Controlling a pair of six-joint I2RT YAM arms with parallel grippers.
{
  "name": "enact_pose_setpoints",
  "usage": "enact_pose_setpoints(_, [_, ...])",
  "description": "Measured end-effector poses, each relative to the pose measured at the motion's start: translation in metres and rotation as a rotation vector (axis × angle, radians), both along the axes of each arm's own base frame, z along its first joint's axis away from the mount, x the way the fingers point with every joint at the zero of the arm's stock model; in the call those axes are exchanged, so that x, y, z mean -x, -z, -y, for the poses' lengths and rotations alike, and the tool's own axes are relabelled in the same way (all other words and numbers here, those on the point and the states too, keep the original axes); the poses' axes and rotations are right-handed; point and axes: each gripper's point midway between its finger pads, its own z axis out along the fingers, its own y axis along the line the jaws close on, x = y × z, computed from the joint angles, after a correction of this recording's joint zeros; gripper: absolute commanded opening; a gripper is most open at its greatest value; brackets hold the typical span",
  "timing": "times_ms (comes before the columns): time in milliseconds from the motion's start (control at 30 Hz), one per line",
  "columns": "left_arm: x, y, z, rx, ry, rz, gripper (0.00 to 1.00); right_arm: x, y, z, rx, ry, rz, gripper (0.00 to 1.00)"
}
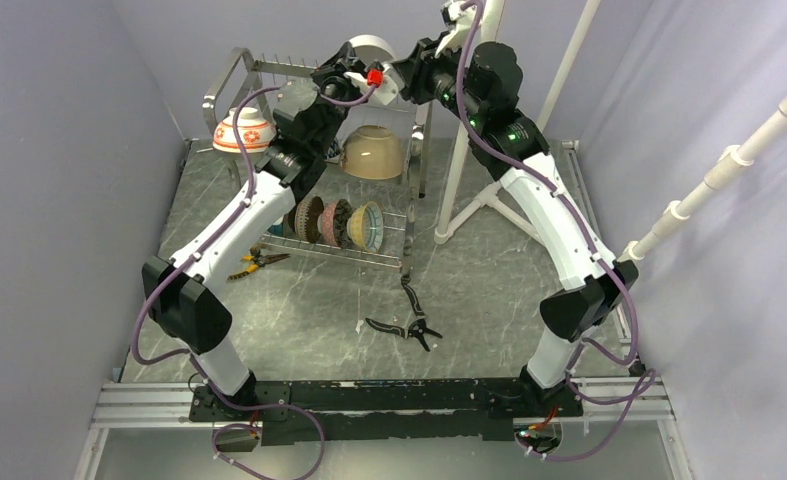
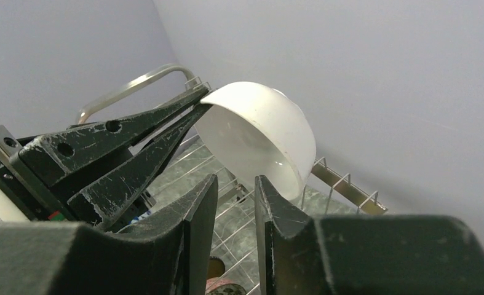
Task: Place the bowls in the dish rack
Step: Adjust the dish rack at the center of the board.
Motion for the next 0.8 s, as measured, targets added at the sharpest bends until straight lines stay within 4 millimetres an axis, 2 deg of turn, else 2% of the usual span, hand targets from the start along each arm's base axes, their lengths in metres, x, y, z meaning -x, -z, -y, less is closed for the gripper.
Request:
enact_pose_setpoints(233, [-0.005, 0.012, 0.001, 0.016, -0.002, -0.064, 0.03, -0.005, 0.004, 0.002, -0.002, 0.002, -0.036, 0.36])
enact_pose_setpoints(533, [-0.002, -0.001, -0.008, 0.082, -0.019, -0.084, 0.03, 0.002, 0.005, -0.004, -0.021, -0.047, -0.057, 0.43])
enact_pose_setpoints(667, [-0.003, -0.002, -0.021, 0.125, -0.051, -0.112, 0.03, 0.004, 0.01, -0.007, -0.021, -0.066, -0.073, 0.54])
enact_pose_setpoints(800, [0.003, -0.008, -0.044, 0.188, -0.095, -0.145, 0.03, 0.009, 0.033, -0.006, 0.005, -0.07, -0.142, 0.7])
